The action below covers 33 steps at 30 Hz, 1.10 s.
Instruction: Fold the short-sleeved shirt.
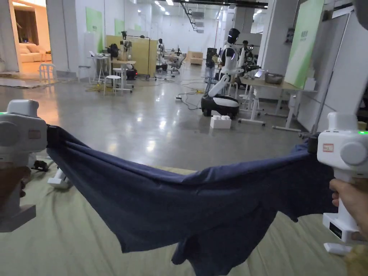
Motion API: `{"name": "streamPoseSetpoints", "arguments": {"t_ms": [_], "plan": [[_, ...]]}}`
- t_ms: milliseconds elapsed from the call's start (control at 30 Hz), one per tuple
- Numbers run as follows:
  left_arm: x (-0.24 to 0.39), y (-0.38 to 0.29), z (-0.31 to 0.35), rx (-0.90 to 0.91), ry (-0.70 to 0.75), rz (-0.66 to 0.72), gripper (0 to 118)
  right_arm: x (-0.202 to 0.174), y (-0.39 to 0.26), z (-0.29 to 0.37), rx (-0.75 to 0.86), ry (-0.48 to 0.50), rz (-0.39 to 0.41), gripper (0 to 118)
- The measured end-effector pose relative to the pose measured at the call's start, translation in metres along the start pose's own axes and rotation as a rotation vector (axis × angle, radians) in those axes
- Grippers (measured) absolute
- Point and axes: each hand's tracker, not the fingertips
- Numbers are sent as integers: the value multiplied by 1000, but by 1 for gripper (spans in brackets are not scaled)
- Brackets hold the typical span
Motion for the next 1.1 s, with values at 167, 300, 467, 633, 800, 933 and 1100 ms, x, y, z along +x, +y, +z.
{"name": "streamPoseSetpoints", "arguments": {"t_ms": [167, 300, 467, 633, 800, 933, 1100], "plan": [[3, 15, -15, 10, 7, 0, 9, 1, 21, -17, 7, -16, -6, 5], [8, 11, -25, 17, 15, -18, 9, -1, 20, -29, 15, -19, -4, 6], [9, -27, -34, -27, 4, -3, 9, -1, -16, -36, -9, -31, 24, 6], [6, -101, -26, -103, -18, 11, 9, 4, -84, -30, -98, -50, 68, 6], [0, -189, -1, -221, -16, -39, 9, 16, -167, -15, -197, -59, 85, 6], [-11, -249, 25, -306, -13, -19, 9, 21, -228, 17, -261, -40, 65, 6], [-18, -294, 52, -430, -2, -3, 9, 19, -287, 48, -336, -45, 112, 6]]}}
